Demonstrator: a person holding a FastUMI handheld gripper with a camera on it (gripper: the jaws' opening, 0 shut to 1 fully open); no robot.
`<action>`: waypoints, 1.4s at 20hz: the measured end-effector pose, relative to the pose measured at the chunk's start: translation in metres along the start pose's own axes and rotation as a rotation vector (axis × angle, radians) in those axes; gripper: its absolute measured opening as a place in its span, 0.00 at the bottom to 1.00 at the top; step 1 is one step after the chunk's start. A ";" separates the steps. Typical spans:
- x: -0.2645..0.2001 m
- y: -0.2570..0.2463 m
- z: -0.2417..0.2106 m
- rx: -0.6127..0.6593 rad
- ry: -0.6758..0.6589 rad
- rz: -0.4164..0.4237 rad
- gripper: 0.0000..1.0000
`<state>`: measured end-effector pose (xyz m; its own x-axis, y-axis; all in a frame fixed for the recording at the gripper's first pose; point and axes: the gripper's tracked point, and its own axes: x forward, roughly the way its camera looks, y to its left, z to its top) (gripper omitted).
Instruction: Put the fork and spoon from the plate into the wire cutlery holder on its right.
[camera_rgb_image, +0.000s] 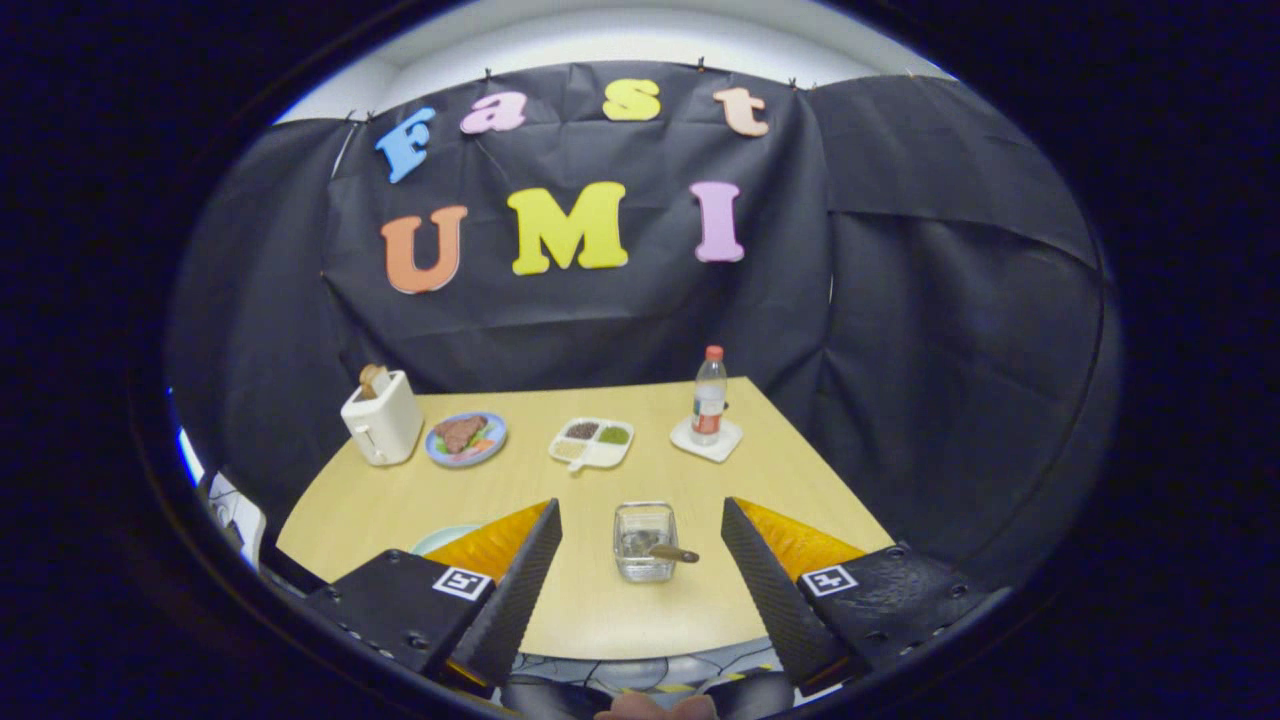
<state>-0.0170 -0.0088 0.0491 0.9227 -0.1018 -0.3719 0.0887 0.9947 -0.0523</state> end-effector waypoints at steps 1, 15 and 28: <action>-0.006 0.004 0.001 -0.006 -0.049 0.001 0.96; -0.042 0.072 -0.047 -0.037 -0.340 0.020 0.96; -0.051 0.091 -0.041 0.002 -0.411 0.026 0.96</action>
<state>-0.0710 0.0863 0.0254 0.9976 -0.0625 0.0285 0.0638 0.9969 -0.0453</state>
